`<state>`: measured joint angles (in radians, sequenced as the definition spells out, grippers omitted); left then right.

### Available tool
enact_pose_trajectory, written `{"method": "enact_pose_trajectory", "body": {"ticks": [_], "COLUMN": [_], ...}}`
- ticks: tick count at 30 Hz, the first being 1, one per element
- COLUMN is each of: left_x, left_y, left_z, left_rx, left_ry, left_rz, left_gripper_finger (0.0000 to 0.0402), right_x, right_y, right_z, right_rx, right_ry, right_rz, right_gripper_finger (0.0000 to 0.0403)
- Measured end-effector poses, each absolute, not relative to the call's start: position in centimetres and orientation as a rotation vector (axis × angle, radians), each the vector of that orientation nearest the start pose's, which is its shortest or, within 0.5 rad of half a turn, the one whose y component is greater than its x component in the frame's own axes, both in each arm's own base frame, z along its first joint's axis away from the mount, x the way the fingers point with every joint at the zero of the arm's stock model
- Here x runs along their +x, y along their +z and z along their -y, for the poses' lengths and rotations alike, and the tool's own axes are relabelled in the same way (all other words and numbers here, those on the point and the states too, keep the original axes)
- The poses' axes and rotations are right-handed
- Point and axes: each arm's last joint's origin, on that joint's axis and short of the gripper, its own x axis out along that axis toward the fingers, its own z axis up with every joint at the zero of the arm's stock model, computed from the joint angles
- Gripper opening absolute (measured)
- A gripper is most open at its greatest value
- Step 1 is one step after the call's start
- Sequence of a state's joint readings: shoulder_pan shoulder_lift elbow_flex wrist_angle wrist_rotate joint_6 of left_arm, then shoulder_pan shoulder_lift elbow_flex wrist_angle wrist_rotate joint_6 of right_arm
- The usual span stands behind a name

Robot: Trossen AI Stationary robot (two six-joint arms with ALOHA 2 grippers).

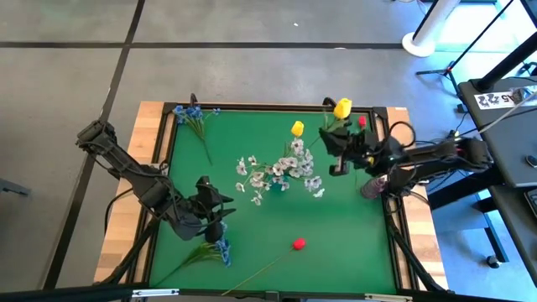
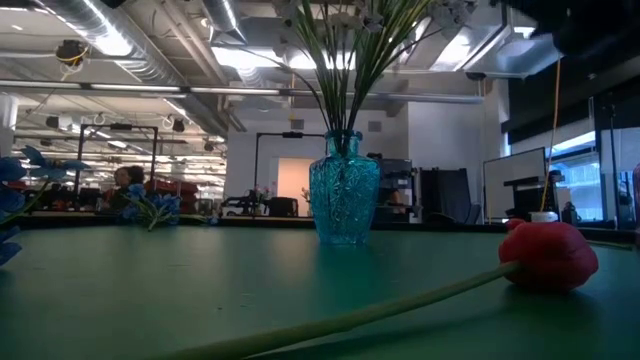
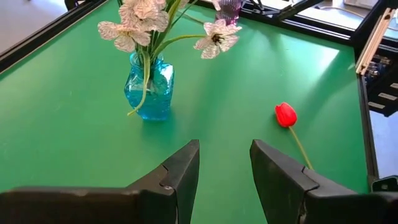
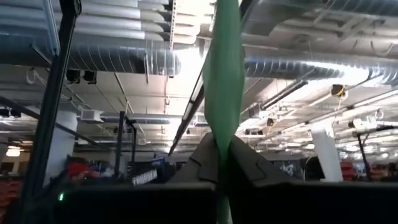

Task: Sort flowers into vase by color
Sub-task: Put the yellow tulip into the blue vase

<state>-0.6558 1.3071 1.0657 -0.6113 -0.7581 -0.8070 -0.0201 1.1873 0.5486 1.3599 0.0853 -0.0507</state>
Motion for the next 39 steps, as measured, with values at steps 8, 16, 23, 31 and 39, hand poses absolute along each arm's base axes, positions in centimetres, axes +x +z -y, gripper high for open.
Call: {"method": "enact_pose_trajectory", "body": {"ticks": [8,16,23,31,39], "left_x": [22.7,22.9,22.9,22.8,22.8], "left_y": [29.1,29.1,29.1,29.0,29.0], "left_z": [13.3,12.9,12.9,12.9,12.9], "left_rx": [-0.213,-0.189,-0.185,-0.186,-0.184], "left_ry": [0.381,0.388,0.388,0.375,0.375], "left_rz": [-0.552,-0.557,-0.559,-0.575,-0.577], "left_gripper_finger": [0.014,0.014,0.014,0.014,0.014], "right_x": [24.9,27.0,29.0,29.9,30.6], "right_y": [28.0,26.3,26.0,24.6,23.4], "right_z": [0.6,-0.5,-1.5,-1.4,-1.4], "right_rx": [0.028,-0.026,-0.076,-0.079,-0.106], "right_ry": [-0.065,-0.064,-0.084,-0.109,-0.12], "right_rz": [0.676,0.637,0.618,0.566,0.52], "right_gripper_finger": [0.0006,0.0009,0.0008,0.0005,0.0013]}}
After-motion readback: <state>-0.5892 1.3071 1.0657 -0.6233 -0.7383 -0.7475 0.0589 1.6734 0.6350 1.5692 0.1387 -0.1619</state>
